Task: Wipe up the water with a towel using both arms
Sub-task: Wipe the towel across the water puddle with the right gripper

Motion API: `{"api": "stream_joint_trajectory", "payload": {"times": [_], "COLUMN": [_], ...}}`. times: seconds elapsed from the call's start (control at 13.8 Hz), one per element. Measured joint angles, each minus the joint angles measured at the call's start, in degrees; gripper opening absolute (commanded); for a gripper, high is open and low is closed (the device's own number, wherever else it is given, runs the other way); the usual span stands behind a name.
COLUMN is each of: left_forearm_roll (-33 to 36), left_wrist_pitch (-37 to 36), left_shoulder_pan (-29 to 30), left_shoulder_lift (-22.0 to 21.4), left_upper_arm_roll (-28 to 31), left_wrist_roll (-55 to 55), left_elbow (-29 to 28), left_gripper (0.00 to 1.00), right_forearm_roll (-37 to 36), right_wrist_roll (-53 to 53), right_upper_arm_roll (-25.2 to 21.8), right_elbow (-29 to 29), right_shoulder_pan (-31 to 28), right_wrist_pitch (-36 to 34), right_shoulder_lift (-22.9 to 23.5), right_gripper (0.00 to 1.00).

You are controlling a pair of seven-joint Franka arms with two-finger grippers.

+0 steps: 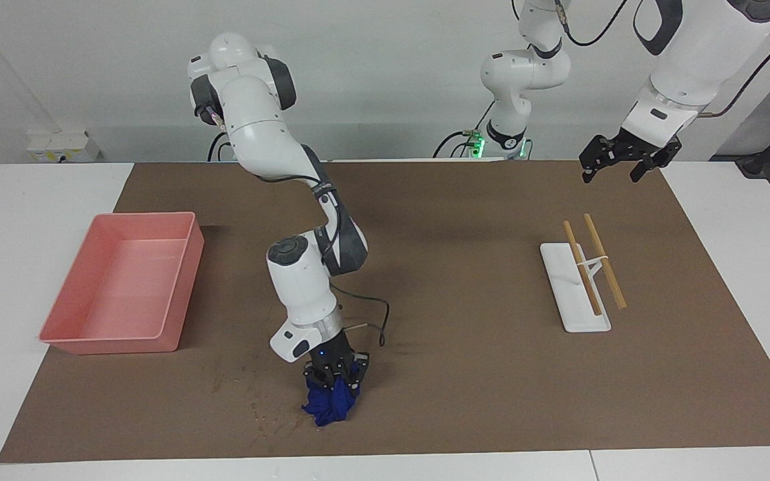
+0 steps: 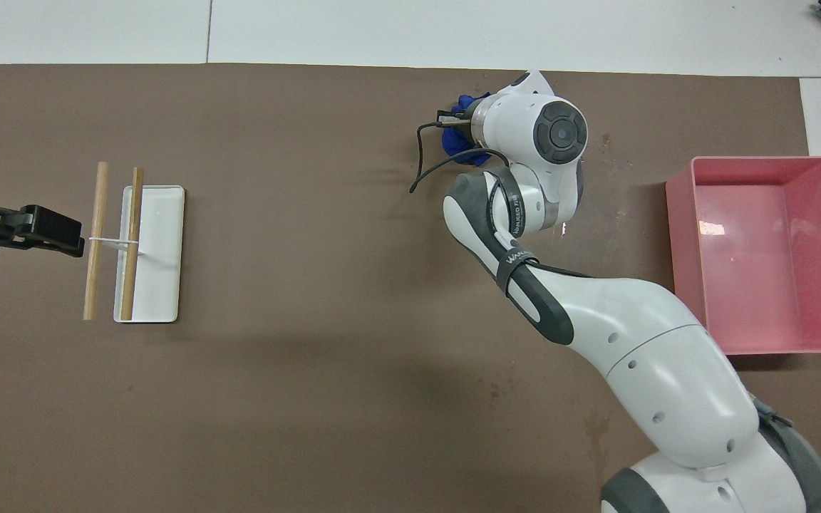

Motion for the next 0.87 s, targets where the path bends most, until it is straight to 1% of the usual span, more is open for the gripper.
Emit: {"api": "stream_joint_trajectory", "payload": {"times": [0.15, 0.36, 0.65, 0.87], "left_forearm_roll": [0.00, 0.00, 0.00, 0.00], "left_wrist_pitch": [0.00, 0.00, 0.00, 0.00], "left_shoulder_pan": [0.00, 0.00, 0.00, 0.00], "left_shoulder_lift": [0.00, -0.01, -0.01, -0.01], "left_upper_arm_roll": [0.00, 0.00, 0.00, 0.00], "left_wrist_roll": [0.00, 0.00, 0.00, 0.00], "left_elbow": [0.00, 0.00, 0.00, 0.00], "left_gripper": [1.00, 1.00, 1.00, 1.00], "right_forearm_roll": [0.00, 0.00, 0.01, 0.00], "right_wrist_roll": [-1.35, -7.65, -19.11, -25.73], "right_upper_arm_roll": [0.09, 0.59, 1.10, 1.11], "right_elbow": [0.16, 0.24, 0.59, 0.66], "right_shoulder_pan": [-0.29, -2.18, -7.40, -9.98], "right_wrist_pitch": [0.00, -0.12, -1.30, -1.40], "right_shoulder_lift": [0.12, 0.14, 0.14, 0.15], "right_gripper": [0.00, 0.00, 0.00, 0.00]}}
